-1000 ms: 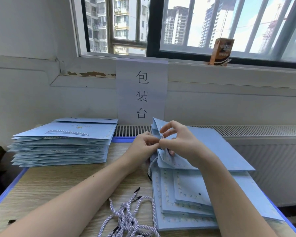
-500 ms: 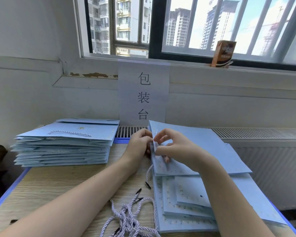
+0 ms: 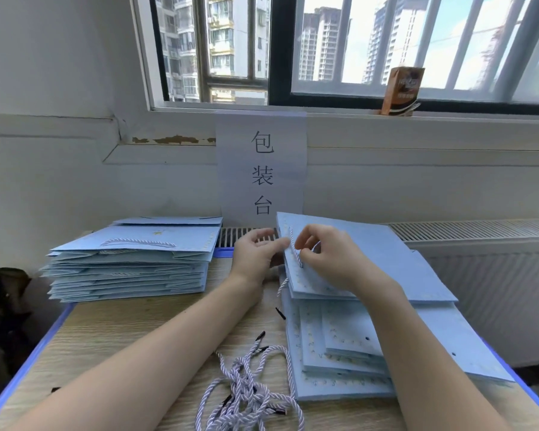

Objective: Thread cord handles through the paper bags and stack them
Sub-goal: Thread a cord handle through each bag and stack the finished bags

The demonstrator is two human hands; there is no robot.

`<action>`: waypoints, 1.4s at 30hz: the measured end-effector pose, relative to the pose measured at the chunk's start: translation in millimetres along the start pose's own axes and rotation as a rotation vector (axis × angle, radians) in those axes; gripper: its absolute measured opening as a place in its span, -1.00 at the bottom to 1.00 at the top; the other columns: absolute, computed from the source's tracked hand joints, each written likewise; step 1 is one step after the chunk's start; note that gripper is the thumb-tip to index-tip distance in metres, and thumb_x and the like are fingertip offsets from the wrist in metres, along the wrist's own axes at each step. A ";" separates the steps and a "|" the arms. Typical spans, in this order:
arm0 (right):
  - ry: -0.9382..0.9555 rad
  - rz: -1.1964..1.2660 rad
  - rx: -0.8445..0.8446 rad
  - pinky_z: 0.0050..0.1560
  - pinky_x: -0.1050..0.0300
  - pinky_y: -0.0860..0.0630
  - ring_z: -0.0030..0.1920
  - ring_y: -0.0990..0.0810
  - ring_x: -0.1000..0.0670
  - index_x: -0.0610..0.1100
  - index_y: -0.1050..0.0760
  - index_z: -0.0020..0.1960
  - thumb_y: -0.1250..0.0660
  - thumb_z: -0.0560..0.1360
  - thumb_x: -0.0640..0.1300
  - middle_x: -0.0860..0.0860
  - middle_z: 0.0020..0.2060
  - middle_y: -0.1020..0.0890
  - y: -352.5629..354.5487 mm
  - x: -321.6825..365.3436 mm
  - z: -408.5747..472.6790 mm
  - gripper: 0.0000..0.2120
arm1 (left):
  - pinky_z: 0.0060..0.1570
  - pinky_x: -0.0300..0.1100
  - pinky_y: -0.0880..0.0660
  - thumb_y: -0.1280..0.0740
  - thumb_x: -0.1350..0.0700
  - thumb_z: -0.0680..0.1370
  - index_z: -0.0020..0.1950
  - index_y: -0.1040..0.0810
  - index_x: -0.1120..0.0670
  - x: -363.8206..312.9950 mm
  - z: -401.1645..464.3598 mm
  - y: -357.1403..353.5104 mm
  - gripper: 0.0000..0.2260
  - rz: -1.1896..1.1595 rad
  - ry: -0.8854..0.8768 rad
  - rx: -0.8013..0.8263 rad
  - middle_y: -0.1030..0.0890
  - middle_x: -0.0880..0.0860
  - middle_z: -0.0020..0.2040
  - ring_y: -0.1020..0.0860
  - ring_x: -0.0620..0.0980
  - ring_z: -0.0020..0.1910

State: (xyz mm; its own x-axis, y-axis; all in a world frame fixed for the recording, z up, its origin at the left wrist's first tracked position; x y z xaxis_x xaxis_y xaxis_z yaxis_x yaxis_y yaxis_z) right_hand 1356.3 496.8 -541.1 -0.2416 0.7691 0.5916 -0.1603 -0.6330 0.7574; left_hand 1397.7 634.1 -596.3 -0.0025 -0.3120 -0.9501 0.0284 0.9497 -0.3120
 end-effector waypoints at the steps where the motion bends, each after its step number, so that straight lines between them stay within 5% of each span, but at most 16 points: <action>1: 0.005 -0.001 -0.019 -0.35 0.37 -0.36 -0.27 -0.49 0.10 -0.04 -0.54 -0.08 -0.30 0.53 -0.21 0.07 -0.25 -0.57 1.1 1.0 -0.3 -0.90 | -0.19 -0.04 -0.61 -0.47 0.33 0.46 0.14 -0.55 0.25 -2.1 -3.1 -5.3 -0.72 -0.008 0.014 0.035 -0.69 0.25 -0.10 -0.66 0.15 -0.20; 4: 0.028 0.006 -0.091 -0.34 0.40 -0.35 -0.30 -0.47 0.12 -0.10 -0.56 -0.09 -0.32 0.51 -0.24 0.08 -0.31 -0.53 6.5 4.7 -2.0 -0.92 | -0.26 -0.16 -0.62 -0.41 0.38 0.48 -0.02 -0.59 0.29 -10.4 -10.6 -19.5 -0.90 -0.005 0.049 0.165 -0.68 0.19 -0.23 -0.65 0.06 -0.33; 8: 0.093 0.070 -0.092 -0.22 0.37 -0.36 -0.22 -0.52 0.17 -0.06 -0.60 -0.07 -0.39 0.53 -0.12 0.11 -0.22 -0.59 14.9 11.6 -6.2 -0.97 | -0.30 -0.17 -0.62 -0.32 0.45 0.47 -0.15 -0.57 0.28 -28.2 -11.9 -19.0 -0.89 0.051 0.076 0.158 -0.64 0.21 -0.29 -0.63 0.08 -0.37; 14: 0.090 0.196 0.005 0.20 0.31 -0.41 0.17 -0.50 0.26 0.13 -0.55 0.20 -0.49 0.33 0.34 0.23 0.13 -0.57 21.0 18.9 -14.3 -0.48 | -0.32 -0.21 -0.62 -0.31 0.24 0.60 0.01 -0.61 0.30 -41.8 -5.2 -12.5 -0.86 -0.212 0.197 0.166 -0.68 0.20 -0.16 -0.67 0.05 -0.28; 18: 0.022 0.363 -0.034 0.35 0.19 -0.43 0.22 -0.54 0.26 0.03 -0.55 0.20 -0.43 0.27 0.01 0.18 0.14 -0.61 26.0 7.2 -8.2 -0.52 | -0.08 -0.13 -0.64 -0.24 0.34 0.59 0.16 -0.59 0.30 -39.8 -10.9 -19.1 -0.80 -0.216 0.171 0.349 -0.68 0.25 0.04 -0.68 0.10 -0.07; 21: -0.030 0.515 -0.141 0.20 0.21 -0.50 0.13 -0.62 0.15 -0.04 -0.60 0.10 -0.36 0.25 -0.11 0.06 0.05 -0.68 31.1 -2.3 -4.6 -0.59 | 0.20 -0.04 -0.50 -0.37 0.28 0.51 0.29 -0.59 0.17 -40.4 -13.7 -27.1 -0.65 -0.005 0.036 0.497 -0.63 0.21 0.22 -0.60 0.07 0.11; 23: -0.051 0.575 -0.191 0.14 0.16 -0.53 0.09 -0.65 0.09 -0.05 -0.61 0.07 -0.34 0.25 -0.14 0.03 0.02 -0.70 31.8 -9.4 -3.0 -0.62 | 0.17 0.00 -0.47 -0.45 0.22 0.44 0.32 -0.59 -0.01 -36.3 -16.9 -31.1 -0.56 0.126 -0.003 0.535 -0.63 0.16 0.23 -0.58 0.03 0.12; 26: -0.032 0.636 -0.205 0.26 0.01 -0.54 0.14 -0.65 0.04 -0.07 -0.61 0.05 -0.34 0.24 -0.19 0.01 0.05 -0.70 30.8 -13.8 -0.7 -0.63 | 0.05 -0.01 -0.58 -0.46 0.32 0.46 0.43 -0.48 -0.06 -23.6 -20.8 -35.5 -0.41 -0.013 0.077 0.591 -0.56 0.31 0.24 -0.61 0.15 0.07; 32: -0.018 0.675 -0.172 0.29 0.10 -0.51 0.20 -0.60 0.07 -0.06 -0.58 0.10 -0.37 0.22 -0.21 0.02 0.10 -0.66 31.2 -14.8 0.4 -0.56 | 0.06 0.11 -0.60 -0.40 0.38 0.51 0.55 -0.27 -0.14 -20.6 -29.9 -41.9 -0.27 -0.059 0.118 0.686 -0.53 0.42 0.20 -0.63 0.21 -0.09; 36: 0.050 0.652 -0.035 0.24 0.22 -0.49 0.24 -0.55 0.15 -0.04 -0.50 0.23 -0.51 0.21 -0.22 0.05 0.18 -0.58 24.1 -9.6 0.3 -0.41 | 0.02 0.12 -0.61 -0.36 0.48 0.48 0.59 -0.21 -0.07 -22.7 -28.0 -39.1 -0.21 -0.036 0.090 0.646 -0.62 0.22 -0.10 -0.62 0.14 -0.18; 39: 0.048 0.667 -0.106 0.32 0.16 -0.47 0.22 -0.55 0.14 -0.05 -0.52 0.19 -0.41 0.21 -0.26 0.05 0.15 -0.60 24.9 -11.8 1.9 -0.46 | -0.13 -0.03 -0.59 -0.36 0.47 0.48 0.57 -0.26 -0.06 -25.8 -28.1 -38.2 -0.24 -0.020 0.089 0.629 -0.61 0.16 -0.19 -0.60 0.12 -0.24; 42: 0.035 0.681 -0.171 0.18 0.25 -0.48 0.19 -0.56 0.13 -0.08 -0.54 0.15 -0.37 0.21 -0.25 0.03 0.12 -0.61 26.7 -14.7 2.6 -0.51 | -0.18 -0.13 -0.56 -0.37 0.45 0.48 0.54 -0.30 -0.07 -28.0 -28.0 -36.8 -0.27 0.023 0.108 0.634 -0.58 0.10 -0.26 -0.56 0.03 -0.29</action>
State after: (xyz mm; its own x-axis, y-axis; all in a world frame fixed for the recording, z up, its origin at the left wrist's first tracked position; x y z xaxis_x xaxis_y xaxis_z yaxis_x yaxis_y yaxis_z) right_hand 1358.0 468.9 -528.9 -0.3715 0.1948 0.9078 -0.1096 -0.9801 0.1655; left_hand 1368.7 608.7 -558.4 -0.0945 -0.2558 -0.9621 0.6152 0.7448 -0.2585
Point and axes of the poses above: each hand's wrist, its own z-axis towards the middle knuckle, its own y-axis out of the back of the hand, x = y × z, the point moved 6 cm from there along z, towards the middle knuckle
